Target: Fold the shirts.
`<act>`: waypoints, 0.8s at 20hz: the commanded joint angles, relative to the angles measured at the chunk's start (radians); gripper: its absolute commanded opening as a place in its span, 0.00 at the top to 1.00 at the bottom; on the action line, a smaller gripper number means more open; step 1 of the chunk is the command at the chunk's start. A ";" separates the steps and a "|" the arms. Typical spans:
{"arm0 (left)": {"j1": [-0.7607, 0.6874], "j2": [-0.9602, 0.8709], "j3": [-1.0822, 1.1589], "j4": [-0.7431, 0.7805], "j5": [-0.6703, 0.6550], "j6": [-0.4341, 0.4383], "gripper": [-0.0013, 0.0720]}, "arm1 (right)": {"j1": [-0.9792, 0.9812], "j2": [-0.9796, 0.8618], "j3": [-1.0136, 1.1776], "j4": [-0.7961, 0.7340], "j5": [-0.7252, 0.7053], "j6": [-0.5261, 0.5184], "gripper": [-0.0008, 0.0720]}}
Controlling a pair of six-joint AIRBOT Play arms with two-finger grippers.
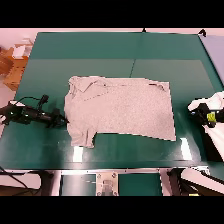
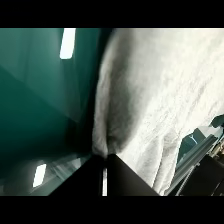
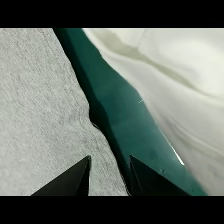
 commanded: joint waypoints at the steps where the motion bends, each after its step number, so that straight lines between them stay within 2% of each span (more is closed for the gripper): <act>1: -0.013 0.001 0.003 -0.005 0.026 0.017 0.95 | -0.001 0.002 -0.005 -0.014 0.014 -0.003 0.43; 2: -0.013 0.001 0.013 -0.004 0.003 0.024 0.95 | -0.001 0.002 -0.005 -0.033 0.030 -0.002 0.30; 3: -0.013 0.001 0.026 -0.003 -0.014 0.023 0.95 | -0.001 0.002 -0.005 -0.063 0.053 0.011 0.28; 6: -0.013 0.001 0.063 0.000 -0.051 0.023 0.95 | -0.001 0.001 -0.017 -0.196 0.127 0.063 0.29; 10: -0.013 0.001 0.063 0.002 -0.051 0.024 0.95 | -0.001 -0.003 -0.150 -0.194 0.125 0.063 0.31; 13: -0.013 0.001 0.063 0.000 -0.050 0.026 0.95 | -0.001 -0.035 -0.256 -0.132 0.069 0.063 0.32; 15: -0.013 0.001 0.063 0.000 -0.054 0.031 0.95 | -0.001 -0.066 -0.301 -0.040 0.031 0.012 0.32; 16: -0.013 0.001 0.063 0.000 -0.054 0.031 0.95 | -0.001 -0.084 -0.314 0.002 0.023 -0.014 0.37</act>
